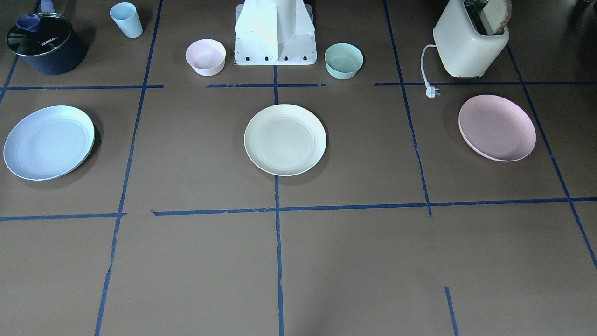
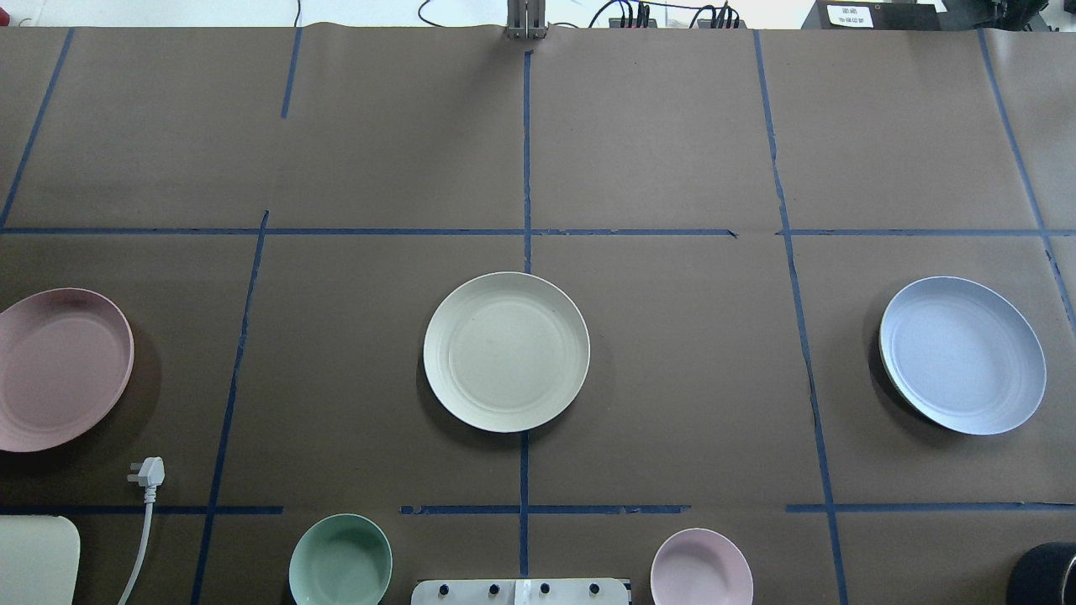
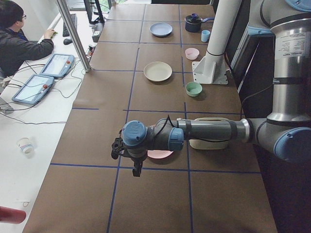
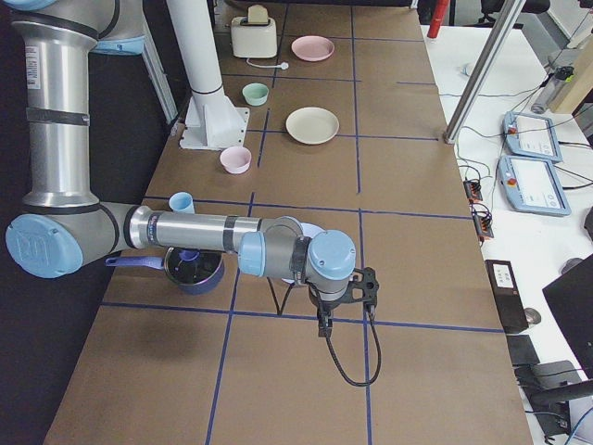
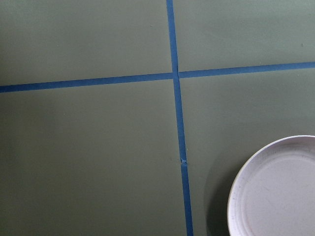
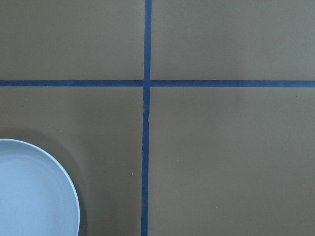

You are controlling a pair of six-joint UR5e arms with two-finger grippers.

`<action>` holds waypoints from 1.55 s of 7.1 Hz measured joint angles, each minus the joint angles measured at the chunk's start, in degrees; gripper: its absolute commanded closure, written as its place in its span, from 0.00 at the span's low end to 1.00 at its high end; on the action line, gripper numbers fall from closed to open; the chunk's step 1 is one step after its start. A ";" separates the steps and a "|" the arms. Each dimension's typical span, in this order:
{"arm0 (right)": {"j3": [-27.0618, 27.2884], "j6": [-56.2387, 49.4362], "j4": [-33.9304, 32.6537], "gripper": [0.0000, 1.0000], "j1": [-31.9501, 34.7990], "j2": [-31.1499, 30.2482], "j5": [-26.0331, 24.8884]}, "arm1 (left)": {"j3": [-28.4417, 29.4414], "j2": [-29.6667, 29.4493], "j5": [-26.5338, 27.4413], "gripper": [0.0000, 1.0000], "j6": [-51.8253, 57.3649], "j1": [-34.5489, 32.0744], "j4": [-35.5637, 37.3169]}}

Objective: Stack three plates with pink and blue

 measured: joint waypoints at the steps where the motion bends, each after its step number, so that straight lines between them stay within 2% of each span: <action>1: 0.09 -0.06 0.03 0.00 0.01 0.00 0.01 | 0.02 -0.01 0.00 0.00 0.00 -0.02 0.00; 8: 0.34 0.03 0.13 0.00 0.00 0.11 -0.01 | -0.14 0.45 -0.21 0.00 0.12 0.06 -0.87; 10: 0.41 0.08 0.16 0.00 0.00 0.36 0.00 | -0.90 0.90 -0.54 0.00 -4.36 0.78 -2.50; 11: 0.42 0.09 0.17 0.00 -0.01 0.40 0.00 | -1.07 1.93 -0.57 0.00 -9.68 2.90 -7.04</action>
